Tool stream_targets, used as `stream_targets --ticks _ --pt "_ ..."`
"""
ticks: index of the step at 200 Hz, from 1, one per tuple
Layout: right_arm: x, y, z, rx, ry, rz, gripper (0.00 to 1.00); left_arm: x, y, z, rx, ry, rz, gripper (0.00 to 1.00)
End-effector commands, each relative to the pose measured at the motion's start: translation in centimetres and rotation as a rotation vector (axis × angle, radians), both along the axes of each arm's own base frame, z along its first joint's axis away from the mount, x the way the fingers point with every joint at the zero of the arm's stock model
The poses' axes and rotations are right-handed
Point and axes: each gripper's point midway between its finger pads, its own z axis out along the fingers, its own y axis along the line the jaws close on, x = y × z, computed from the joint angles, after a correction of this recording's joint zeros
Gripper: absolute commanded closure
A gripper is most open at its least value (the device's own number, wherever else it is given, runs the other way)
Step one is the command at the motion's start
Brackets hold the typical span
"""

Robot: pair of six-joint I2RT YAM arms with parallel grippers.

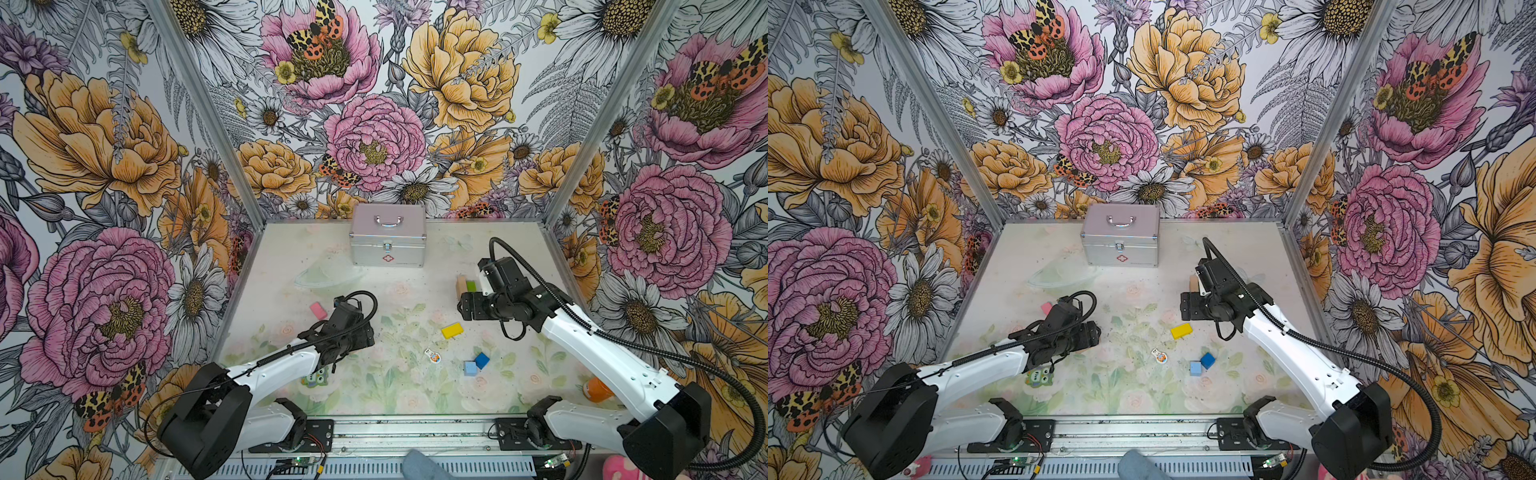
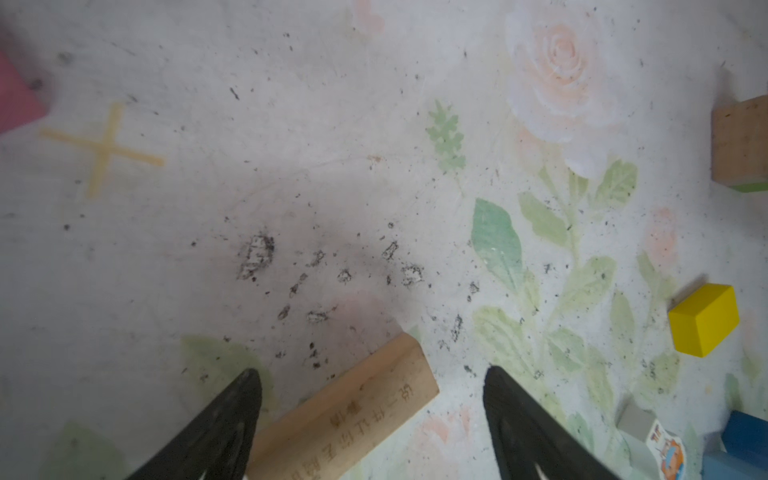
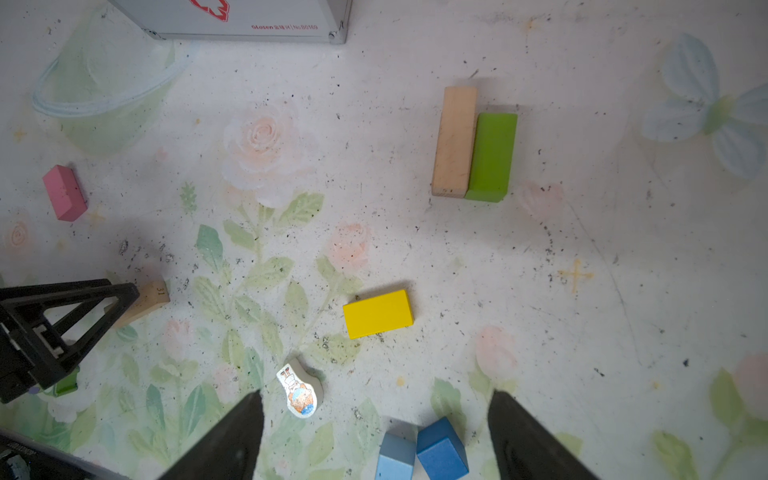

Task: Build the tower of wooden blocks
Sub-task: 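Lower the left gripper over the engraved wood plank while the right gripper hovers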

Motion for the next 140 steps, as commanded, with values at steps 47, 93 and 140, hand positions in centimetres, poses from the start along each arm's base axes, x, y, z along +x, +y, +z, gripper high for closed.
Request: stream_targets --ticks 47,93,140 --pt "-0.6 -0.2 0.2 0.026 -0.011 0.000 0.13 -1.7 -3.1 0.2 -0.096 -0.011 -0.050 0.16" --pt "-0.9 -0.1 0.2 0.040 -0.009 0.004 0.13 -3.7 -5.3 0.6 -0.095 -0.020 -0.069 0.16" --pt "-1.8 1.8 -0.2 0.031 0.007 0.044 0.16 -3.9 -0.1 3.8 0.028 -0.076 0.056 0.16"
